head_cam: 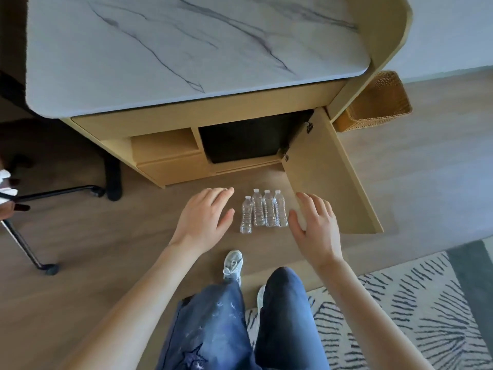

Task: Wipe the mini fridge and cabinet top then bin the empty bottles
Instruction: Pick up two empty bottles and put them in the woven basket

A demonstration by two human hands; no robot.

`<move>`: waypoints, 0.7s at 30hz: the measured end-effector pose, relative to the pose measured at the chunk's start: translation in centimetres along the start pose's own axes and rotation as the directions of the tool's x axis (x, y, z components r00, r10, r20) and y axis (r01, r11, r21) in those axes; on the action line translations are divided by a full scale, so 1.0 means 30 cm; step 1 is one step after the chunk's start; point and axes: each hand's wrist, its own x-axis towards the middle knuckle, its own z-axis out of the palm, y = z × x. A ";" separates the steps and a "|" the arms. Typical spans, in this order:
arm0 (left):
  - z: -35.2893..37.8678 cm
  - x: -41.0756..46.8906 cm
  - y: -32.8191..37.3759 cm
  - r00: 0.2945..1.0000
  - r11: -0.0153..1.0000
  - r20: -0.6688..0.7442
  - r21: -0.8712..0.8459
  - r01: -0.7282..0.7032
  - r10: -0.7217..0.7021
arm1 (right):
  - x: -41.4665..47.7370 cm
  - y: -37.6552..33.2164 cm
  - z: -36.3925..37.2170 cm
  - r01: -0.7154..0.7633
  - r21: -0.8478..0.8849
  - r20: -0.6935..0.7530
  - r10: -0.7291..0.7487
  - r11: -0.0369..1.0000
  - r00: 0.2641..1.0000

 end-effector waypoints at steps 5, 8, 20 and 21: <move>0.269 0.065 -0.132 0.999 0.999 -0.031 0.031 0.037 -0.036 | 0.105 0.156 0.282 0.059 0.028 0.005 -0.059 0.998 0.998; 0.539 0.082 -0.243 0.997 0.996 -0.029 0.056 0.067 -0.065 | 0.148 0.306 0.541 0.078 0.032 0.027 -0.079 0.996 0.997; 1.736 0.142 -0.779 0.999 0.977 0.014 0.211 0.030 -0.034 | 0.166 1.009 1.729 0.249 -0.112 0.138 -0.234 0.962 0.963; 1.812 0.144 -0.818 0.999 0.978 0.014 0.209 0.028 -0.032 | 0.167 1.059 1.811 0.279 -0.147 0.168 -0.254 0.949 0.953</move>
